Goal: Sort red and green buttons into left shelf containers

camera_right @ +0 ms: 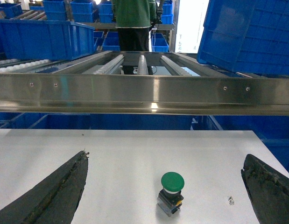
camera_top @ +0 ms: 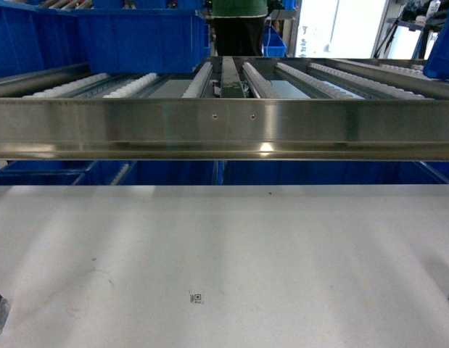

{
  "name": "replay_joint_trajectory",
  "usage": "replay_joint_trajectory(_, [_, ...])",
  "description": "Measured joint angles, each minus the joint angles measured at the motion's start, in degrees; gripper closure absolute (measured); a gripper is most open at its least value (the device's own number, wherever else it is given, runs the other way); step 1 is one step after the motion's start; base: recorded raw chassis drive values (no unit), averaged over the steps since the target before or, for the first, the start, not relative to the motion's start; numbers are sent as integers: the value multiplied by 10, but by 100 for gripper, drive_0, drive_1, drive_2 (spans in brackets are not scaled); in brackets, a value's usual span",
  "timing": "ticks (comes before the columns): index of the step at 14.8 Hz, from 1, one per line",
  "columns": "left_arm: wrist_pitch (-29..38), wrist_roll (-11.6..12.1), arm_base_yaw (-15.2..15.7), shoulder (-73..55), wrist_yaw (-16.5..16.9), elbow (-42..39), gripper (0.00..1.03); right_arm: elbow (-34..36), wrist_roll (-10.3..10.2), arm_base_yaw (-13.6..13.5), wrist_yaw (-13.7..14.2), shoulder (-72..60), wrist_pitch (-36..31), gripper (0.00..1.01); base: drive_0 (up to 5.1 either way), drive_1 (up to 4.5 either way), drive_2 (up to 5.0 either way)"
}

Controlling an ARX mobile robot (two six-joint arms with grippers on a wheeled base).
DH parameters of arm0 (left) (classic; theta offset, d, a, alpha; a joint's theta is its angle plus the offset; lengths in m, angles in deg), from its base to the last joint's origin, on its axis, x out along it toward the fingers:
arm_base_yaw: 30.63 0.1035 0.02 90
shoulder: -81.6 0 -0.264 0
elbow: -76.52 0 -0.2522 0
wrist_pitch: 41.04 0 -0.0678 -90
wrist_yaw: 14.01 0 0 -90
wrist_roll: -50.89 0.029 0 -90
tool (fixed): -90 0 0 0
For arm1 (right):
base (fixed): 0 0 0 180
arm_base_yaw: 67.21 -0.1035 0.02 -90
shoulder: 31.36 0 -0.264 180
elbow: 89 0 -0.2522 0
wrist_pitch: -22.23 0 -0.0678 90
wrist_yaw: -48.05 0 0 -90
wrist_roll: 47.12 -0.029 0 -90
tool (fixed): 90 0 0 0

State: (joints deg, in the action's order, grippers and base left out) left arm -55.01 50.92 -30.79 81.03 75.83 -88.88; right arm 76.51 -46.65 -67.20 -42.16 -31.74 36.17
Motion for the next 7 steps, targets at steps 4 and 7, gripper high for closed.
replay_joint_trajectory(4, [0,0,0,0,0,0,5,0,0,0,0,0,0,3,0,0,0])
replay_joint_trajectory(7, [0,0,0,0,0,0,5,0,0,0,0,0,0,3,0,0,0])
